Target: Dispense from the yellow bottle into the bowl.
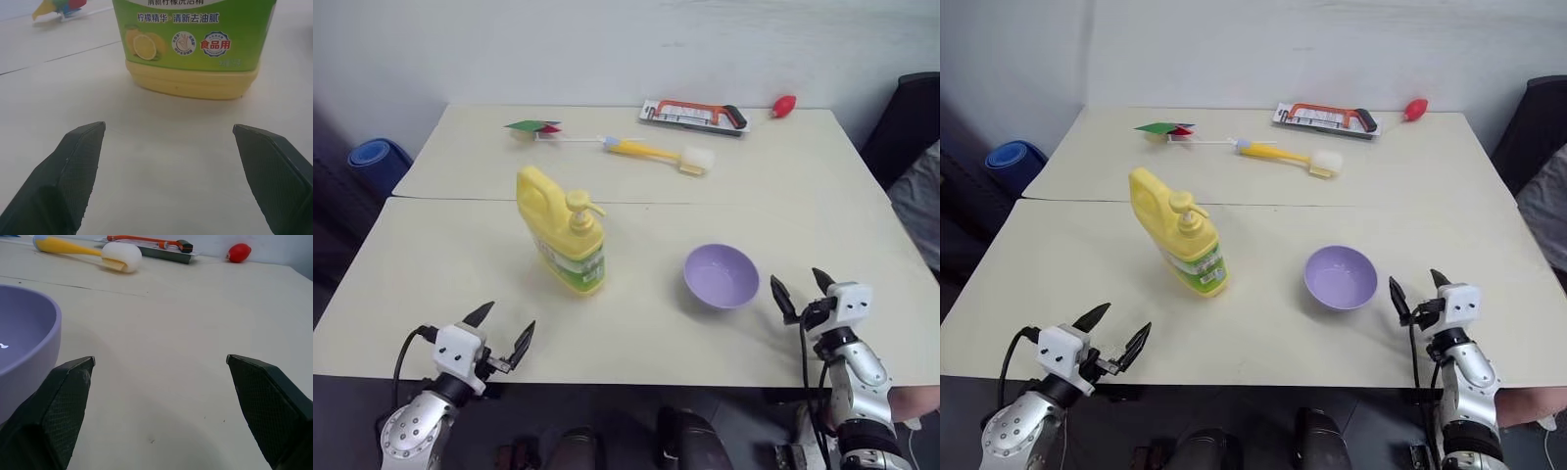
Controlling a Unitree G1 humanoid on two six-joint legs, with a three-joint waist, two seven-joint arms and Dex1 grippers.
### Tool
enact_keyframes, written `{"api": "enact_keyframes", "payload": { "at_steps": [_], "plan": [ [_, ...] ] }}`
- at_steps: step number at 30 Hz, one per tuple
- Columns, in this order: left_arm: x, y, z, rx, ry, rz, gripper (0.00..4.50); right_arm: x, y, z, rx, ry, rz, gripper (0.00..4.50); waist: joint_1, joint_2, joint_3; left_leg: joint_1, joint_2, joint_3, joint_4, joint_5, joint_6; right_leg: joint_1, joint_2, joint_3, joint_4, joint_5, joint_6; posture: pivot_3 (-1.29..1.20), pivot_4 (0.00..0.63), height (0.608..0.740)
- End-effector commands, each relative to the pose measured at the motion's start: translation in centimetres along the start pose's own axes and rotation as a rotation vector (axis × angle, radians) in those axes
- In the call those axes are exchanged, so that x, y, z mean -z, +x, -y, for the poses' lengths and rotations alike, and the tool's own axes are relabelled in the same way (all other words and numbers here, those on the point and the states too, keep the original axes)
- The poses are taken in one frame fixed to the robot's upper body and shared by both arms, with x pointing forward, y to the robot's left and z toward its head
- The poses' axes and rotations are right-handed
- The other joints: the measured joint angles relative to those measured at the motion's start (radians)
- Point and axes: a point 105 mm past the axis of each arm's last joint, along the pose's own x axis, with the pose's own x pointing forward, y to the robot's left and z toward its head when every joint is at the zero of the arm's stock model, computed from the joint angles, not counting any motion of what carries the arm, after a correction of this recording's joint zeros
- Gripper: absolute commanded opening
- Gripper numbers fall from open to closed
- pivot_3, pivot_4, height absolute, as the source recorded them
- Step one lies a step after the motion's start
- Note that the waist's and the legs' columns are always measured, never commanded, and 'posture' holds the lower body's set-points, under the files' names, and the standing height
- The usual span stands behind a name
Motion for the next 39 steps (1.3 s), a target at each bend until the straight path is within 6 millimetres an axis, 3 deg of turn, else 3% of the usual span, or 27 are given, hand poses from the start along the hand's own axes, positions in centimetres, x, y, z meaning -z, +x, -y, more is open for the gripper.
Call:
{"api": "enact_keyframes", "payload": {
  "at_steps": [1, 2, 4, 6, 9, 11, 14, 19, 22, 24, 28, 31, 37, 39],
  "plan": [
    [-1.8, 0.4, -0.2, 0.017, 0.004, 0.050, 4.41, -2.0, -0.2, 1.5, 0.022, -0.021, 0.071, 4.50, 0.001, 0.000, 0.000, 0.000, 0.000, 0.000, 0.000, 0.000, 0.000, 0.000, 0.000, 0.000, 0.000, 0.000, 0.000, 0.00, 0.150, 0.740],
    [-2.1, 0.5, -0.3, 0.017, 0.001, 0.060, 4.41, -2.2, -0.2, 1.6, 0.017, -0.017, 0.079, 4.50, 0.001, 0.000, 0.000, 0.000, 0.000, 0.000, 0.000, 0.000, 0.000, 0.000, 0.000, 0.000, 0.000, 0.000, 0.000, 0.00, 0.150, 0.740],
    [-5.4, 0.7, -0.8, 0.084, -0.085, 0.166, 4.41, -4.0, -1.0, 1.9, -0.034, -0.028, 0.105, 4.50, 0.003, 0.000, 0.000, 0.000, 0.000, 0.000, 0.000, 0.000, 0.000, 0.000, 0.000, 0.000, 0.000, 0.000, 0.000, 0.00, 0.150, 0.740],
    [-8.2, 0.1, -0.2, 0.246, -0.139, 0.240, 4.41, -5.7, -1.9, 2.3, -0.079, -0.047, 0.114, 4.50, 0.006, 0.000, 0.000, -0.001, 0.001, -0.002, 0.000, 0.000, -0.001, 0.000, 0.000, -0.001, 0.003, 0.000, 0.000, 0.00, 0.150, 0.740],
    [-10.0, -0.7, 1.5, 0.540, -0.158, 0.169, 4.41, -6.9, -3.9, 2.1, -0.187, -0.106, 0.071, 4.50, 0.004, 0.003, -0.001, -0.001, 0.001, -0.002, 0.000, 0.000, -0.001, 0.001, 0.000, -0.001, 0.001, 0.000, 0.000, 0.00, 0.150, 0.740],
    [-10.7, -1.1, 2.6, 0.714, -0.156, 0.108, 4.41, -7.3, -5.4, 0.8, -0.319, -0.147, 0.018, 4.50, 0.003, 0.004, -0.001, 0.000, 0.001, -0.002, 0.000, 0.000, -0.001, 0.003, 0.000, -0.001, 0.000, 0.000, 0.000, 0.00, 0.150, 0.740],
    [-11.0, -1.3, 3.2, 0.842, -0.150, 0.071, 4.41, -7.7, -6.3, -2.3, -0.523, -0.165, -0.036, 4.50, 0.001, 0.004, -0.001, 0.002, 0.000, -0.001, 0.000, 0.000, -0.001, 0.003, 0.001, 0.000, -0.002, 0.000, 0.000, 0.00, 0.150, 0.740],
    [-10.7, 0.6, 3.0, 0.857, 0.030, 0.111, 4.41, -8.8, -4.7, -9.0, -0.811, -0.019, -0.150, 4.50, -0.004, 0.004, -0.001, 0.006, 0.001, 0.002, 0.000, 0.000, -0.002, 0.003, 0.003, 0.004, 0.001, 0.000, -0.001, 0.00, 0.150, 0.740],
    [-10.7, 1.4, 3.5, 0.885, 0.035, 0.126, 4.41, -8.6, -3.0, -12.9, -0.881, 0.042, -0.220, 4.50, 0.001, 0.004, -0.001, 0.007, 0.002, 0.002, 0.000, 0.000, -0.004, 0.003, 0.004, 0.004, 0.001, -0.001, -0.002, 0.00, 0.150, 0.740],
    [-10.6, 1.7, 3.9, 0.898, 0.029, 0.134, 4.41, -7.8, -1.8, -14.4, -0.880, 0.009, -0.272, 4.50, 0.003, 0.004, -0.001, 0.005, 0.002, 0.002, 0.000, 0.000, -0.005, 0.001, 0.005, 0.003, 0.001, -0.001, -0.002, 0.00, 0.150, 0.740],
    [-10.5, 1.9, 4.6, 0.913, 0.033, 0.144, 4.41, -6.0, 0.8, -15.6, -0.786, -0.071, -0.355, 4.50, 0.009, 0.004, -0.001, -0.004, 0.001, 0.000, 0.001, 0.000, -0.005, -0.004, 0.004, 0.000, 0.003, -0.001, -0.002, 0.00, 0.150, 0.740],
    [-10.8, 1.8, 4.9, 0.917, 0.018, 0.154, 4.41, -5.8, 2.2, -15.6, -0.721, -0.121, -0.355, 4.50, 0.006, 0.004, -0.001, -0.005, -0.001, 0.000, 0.001, 0.000, -0.003, -0.004, 0.005, 0.000, 0.002, -0.001, -0.001, 0.00, 0.150, 0.740],
    [-11.0, 1.6, 5.1, 0.924, 0.005, 0.155, 4.41, -4.5, 2.5, -16.0, -0.701, -0.120, -0.389, 4.50, 0.004, 0.004, -0.001, -0.003, -0.002, 0.000, 0.001, 0.001, -0.002, -0.003, 0.006, 0.000, 0.002, 0.000, 0.000, 0.00, 0.150, 0.740],
    [-11.0, 1.5, 5.1, 0.927, 0.004, 0.154, 4.50, -4.2, 2.6, -16.1, -0.697, -0.103, -0.393, 4.14, 0.002, 0.004, -0.001, -0.003, -0.002, 0.000, 0.001, 0.001, -0.002, -0.002, 0.006, 0.000, 0.002, 0.000, 0.000, 0.00, 0.150, 0.740]
  ]
}}
